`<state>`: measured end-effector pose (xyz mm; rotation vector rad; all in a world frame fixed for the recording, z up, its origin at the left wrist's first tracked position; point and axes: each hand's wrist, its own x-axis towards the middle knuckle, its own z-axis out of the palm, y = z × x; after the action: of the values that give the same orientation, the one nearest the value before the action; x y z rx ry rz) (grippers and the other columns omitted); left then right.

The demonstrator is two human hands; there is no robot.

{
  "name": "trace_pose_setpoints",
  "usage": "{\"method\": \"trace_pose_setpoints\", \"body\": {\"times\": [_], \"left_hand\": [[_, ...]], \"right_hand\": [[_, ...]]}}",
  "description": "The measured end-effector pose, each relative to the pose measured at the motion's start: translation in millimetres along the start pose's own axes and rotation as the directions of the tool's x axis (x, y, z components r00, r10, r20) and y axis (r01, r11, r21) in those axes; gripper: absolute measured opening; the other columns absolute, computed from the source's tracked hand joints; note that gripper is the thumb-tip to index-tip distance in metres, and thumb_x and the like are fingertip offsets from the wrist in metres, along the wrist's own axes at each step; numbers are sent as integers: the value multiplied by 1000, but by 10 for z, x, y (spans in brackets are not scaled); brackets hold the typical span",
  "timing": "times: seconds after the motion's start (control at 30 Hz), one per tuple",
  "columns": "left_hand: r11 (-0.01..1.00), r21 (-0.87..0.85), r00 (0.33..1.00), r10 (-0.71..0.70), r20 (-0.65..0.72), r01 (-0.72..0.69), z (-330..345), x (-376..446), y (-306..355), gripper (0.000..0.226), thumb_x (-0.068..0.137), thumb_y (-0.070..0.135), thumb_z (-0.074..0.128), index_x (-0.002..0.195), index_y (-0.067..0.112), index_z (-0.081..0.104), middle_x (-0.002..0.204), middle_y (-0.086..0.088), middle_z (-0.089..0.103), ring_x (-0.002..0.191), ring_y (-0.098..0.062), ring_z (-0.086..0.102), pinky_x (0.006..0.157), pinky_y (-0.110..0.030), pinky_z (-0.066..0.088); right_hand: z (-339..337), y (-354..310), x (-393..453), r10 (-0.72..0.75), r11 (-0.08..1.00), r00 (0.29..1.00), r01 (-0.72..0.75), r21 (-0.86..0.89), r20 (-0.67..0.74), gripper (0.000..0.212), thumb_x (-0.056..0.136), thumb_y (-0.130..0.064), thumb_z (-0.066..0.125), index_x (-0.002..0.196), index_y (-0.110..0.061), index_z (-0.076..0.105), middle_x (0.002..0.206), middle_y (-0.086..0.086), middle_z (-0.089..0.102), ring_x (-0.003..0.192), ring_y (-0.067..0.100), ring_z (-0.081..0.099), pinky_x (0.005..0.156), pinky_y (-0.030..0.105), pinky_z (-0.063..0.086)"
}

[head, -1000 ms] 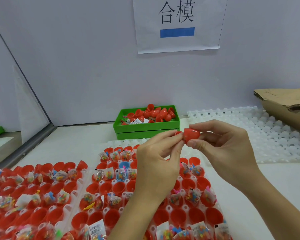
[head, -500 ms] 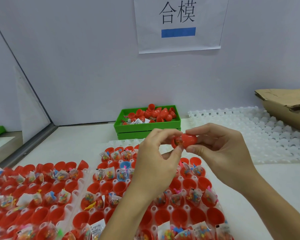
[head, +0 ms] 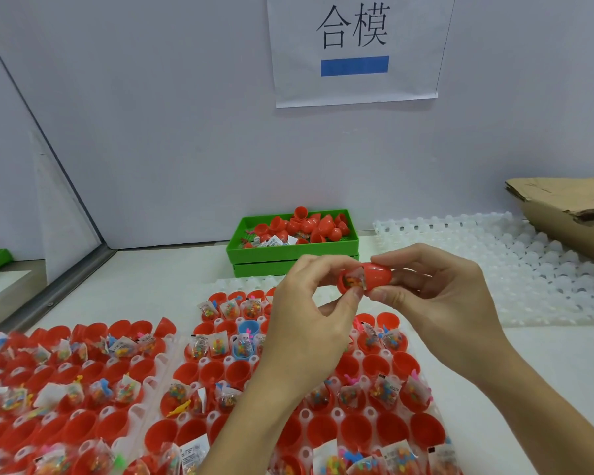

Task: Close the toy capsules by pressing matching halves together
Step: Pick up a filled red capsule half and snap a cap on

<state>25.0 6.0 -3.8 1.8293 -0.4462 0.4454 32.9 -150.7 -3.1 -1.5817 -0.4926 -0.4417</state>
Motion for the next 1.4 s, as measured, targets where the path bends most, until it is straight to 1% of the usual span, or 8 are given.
{"method": "trace_pose_setpoints", "body": {"times": [0.13, 0.3, 0.43, 0.53, 0.7, 0.87, 1.1, 1.4], "left_hand": [[1000, -8, 997, 14, -80, -15, 37, -16, 0, 19, 88, 9, 72, 101, 21, 73, 101, 7, 67, 99, -9, 64, 72, -10, 52], [999, -13, 993, 41, -114, -43, 33, -16, -4, 18, 84, 9, 75, 98, 21, 77, 96, 5, 69, 93, -8, 66, 69, -9, 52], [994, 63, 983, 97, -153, -88, 60, -35, -32, 22, 84, 9, 76, 105, 16, 78, 98, 6, 69, 96, -2, 64, 64, -6, 50], [963, 210, 975, 192, -110, -167, 91, -50, -56, 28, 90, 8, 69, 116, 13, 72, 105, 7, 66, 100, -2, 62, 72, -11, 55], [918, 310, 958, 279, -66, -246, 110, -70, -48, 32, 96, 12, 57, 127, 11, 65, 113, 10, 61, 108, 1, 56, 85, -7, 49], [988, 62, 973, 152, -171, -143, 92, -62, -58, 42, 88, 7, 70, 125, 25, 63, 108, 17, 68, 105, 6, 64, 81, -15, 56], [995, -89, 998, 53, -33, -56, 27, -24, -81, 40, 83, 1, 75, 118, 18, 70, 111, 8, 70, 108, -7, 65, 89, -22, 56], [965, -260, 999, -34, 8, 35, -3, -11, -122, 32, 83, 3, 74, 110, 20, 72, 104, 1, 73, 96, -6, 70, 65, -14, 56]], "right_hand": [[0, -7, 2, 7, 1000, 1000, -7, -12, -29, 30, 62, -16, 76, 91, -20, 70, 85, -13, 76, 78, 10, 74, 69, 15, 56], [-7, 28, -3, 13, 1000, 1000, -13, -28, -8, 31, 68, 5, 79, 91, -13, 70, 83, -8, 76, 74, 11, 75, 69, 15, 57], [-15, 20, -9, 1, 1000, 1000, -1, -21, -1, 28, 66, -4, 78, 92, -12, 71, 83, -7, 77, 75, 11, 75, 70, 17, 57], [-12, 35, -4, 7, 1000, 1000, -8, -25, -22, 30, 68, 6, 79, 91, -11, 71, 82, -4, 77, 73, 13, 75, 70, 19, 58], [-16, 26, 3, 1, 998, 998, -4, -55, -59, 29, 67, -1, 80, 91, -15, 70, 81, -5, 76, 72, 13, 74, 69, 20, 59], [-8, 37, -5, 18, 997, 999, -21, -70, -43, 30, 69, 6, 79, 92, -12, 70, 83, -6, 76, 73, 10, 74, 70, 16, 57], [-3, -22, 3, 30, 999, 997, -32, -38, -65, 29, 63, -17, 76, 91, -16, 70, 81, -7, 76, 72, 10, 74, 69, 16, 57], [-4, -8, -8, 98, 995, 995, -98, 26, 8, 32, 65, -19, 76, 95, -9, 73, 82, 1, 77, 71, 15, 73, 67, 20, 58]]}}
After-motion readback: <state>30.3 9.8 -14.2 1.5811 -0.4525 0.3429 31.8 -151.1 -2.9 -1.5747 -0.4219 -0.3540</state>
